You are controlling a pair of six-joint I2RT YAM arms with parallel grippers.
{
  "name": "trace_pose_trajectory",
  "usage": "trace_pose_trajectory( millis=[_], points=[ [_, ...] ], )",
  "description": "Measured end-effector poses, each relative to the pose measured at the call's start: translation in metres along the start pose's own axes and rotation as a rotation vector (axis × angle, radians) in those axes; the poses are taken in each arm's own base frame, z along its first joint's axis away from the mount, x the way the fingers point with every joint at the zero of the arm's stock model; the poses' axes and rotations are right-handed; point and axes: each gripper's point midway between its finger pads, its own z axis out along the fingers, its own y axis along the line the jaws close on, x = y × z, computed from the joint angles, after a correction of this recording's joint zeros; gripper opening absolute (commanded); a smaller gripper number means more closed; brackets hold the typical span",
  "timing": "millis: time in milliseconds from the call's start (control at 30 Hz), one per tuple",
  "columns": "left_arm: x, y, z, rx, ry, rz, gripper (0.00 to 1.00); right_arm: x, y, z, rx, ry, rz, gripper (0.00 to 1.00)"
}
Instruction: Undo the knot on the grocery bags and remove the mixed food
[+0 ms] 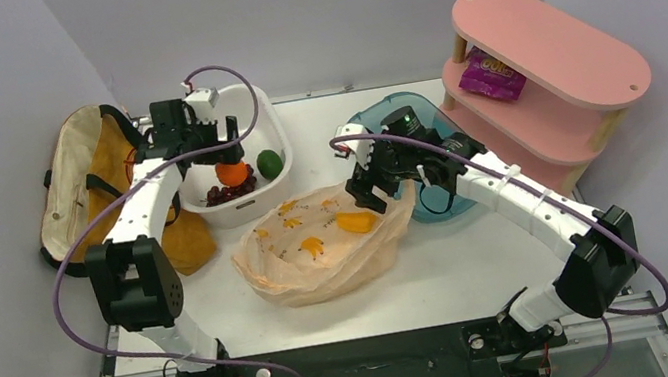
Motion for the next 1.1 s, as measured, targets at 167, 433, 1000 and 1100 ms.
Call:
trace_pose_trajectory(
  millis=[167,433,1000,1100],
  points=[
    [-0.009,0.000,-0.020,-0.029,-0.070,0.025,0.97,-0.024,-0.001,-0.020,0.035,-0.054,-0.016,0.86],
    [-0.019,-0.049,-0.091,0.116,-0.196,0.145,0.97,-0.065,0.042,-0.039,-0.038,-0.116,-0.145,0.42],
    [0.112,-0.168,-0.126,0.368,-0.006,0.398,0.97,0.018,0.094,0.002,-0.206,0.121,-0.432,0.00],
    [0.114,-0.158,-0.115,0.303,0.008,0.391,0.94,0.046,0.093,0.014,-0.202,0.187,-0.462,0.00]
  ],
)
